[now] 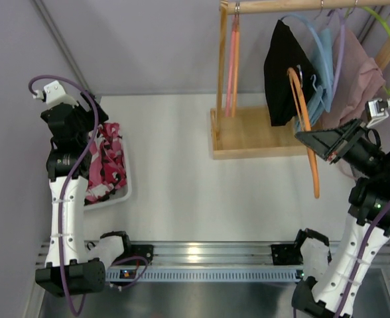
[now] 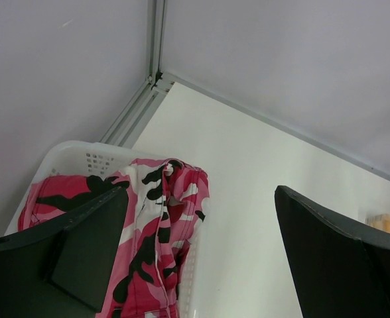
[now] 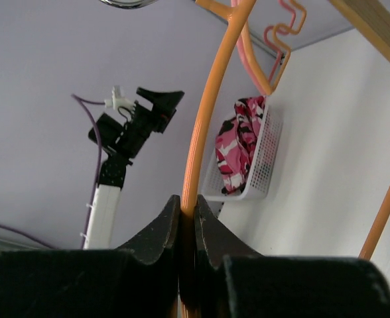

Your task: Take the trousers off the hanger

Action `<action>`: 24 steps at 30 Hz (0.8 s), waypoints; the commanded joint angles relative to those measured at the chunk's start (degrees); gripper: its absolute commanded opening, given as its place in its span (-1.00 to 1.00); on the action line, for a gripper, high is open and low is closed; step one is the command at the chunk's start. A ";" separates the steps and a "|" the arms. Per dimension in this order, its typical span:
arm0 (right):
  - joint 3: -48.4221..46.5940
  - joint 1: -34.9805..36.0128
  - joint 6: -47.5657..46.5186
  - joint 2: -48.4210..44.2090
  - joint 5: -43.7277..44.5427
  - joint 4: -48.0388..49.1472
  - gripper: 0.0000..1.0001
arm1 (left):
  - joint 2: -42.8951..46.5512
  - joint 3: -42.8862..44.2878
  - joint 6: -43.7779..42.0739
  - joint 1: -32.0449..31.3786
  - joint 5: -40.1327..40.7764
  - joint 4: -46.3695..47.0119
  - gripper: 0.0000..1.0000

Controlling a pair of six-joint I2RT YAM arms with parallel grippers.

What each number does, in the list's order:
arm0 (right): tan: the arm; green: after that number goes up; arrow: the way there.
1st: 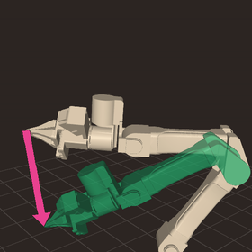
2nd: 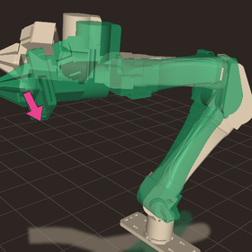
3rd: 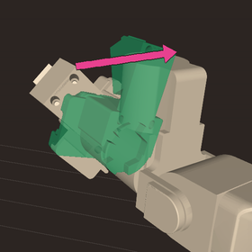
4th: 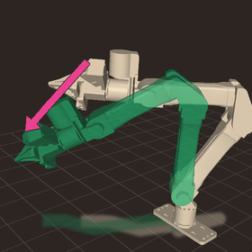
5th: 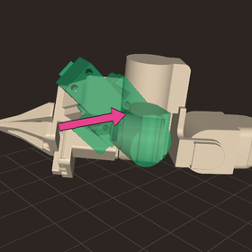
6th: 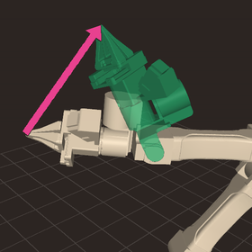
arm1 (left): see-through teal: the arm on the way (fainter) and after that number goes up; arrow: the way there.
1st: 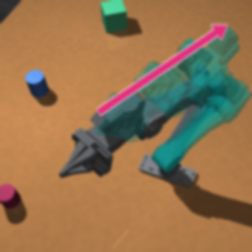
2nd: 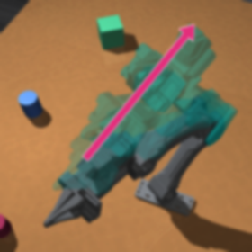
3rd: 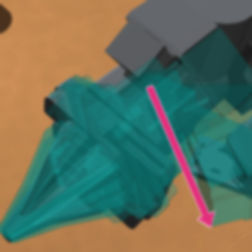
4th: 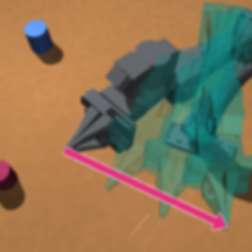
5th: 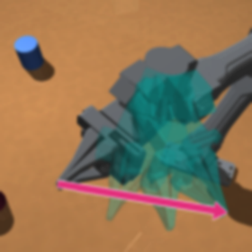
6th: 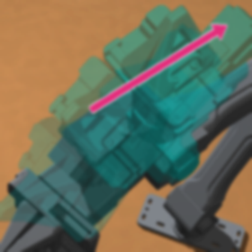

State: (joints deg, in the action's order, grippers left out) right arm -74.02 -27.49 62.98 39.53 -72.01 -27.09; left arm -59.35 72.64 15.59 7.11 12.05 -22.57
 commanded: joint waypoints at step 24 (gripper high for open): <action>-25.47 31.09 0.83 32.62 32.72 18.65 -1.00 | 1.61 4.09 0.40 -0.08 0.16 1.30 0.97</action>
State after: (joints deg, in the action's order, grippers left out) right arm -94.70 1.04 65.52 70.15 -43.68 -13.15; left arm -59.35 74.48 16.34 7.11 11.64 -22.81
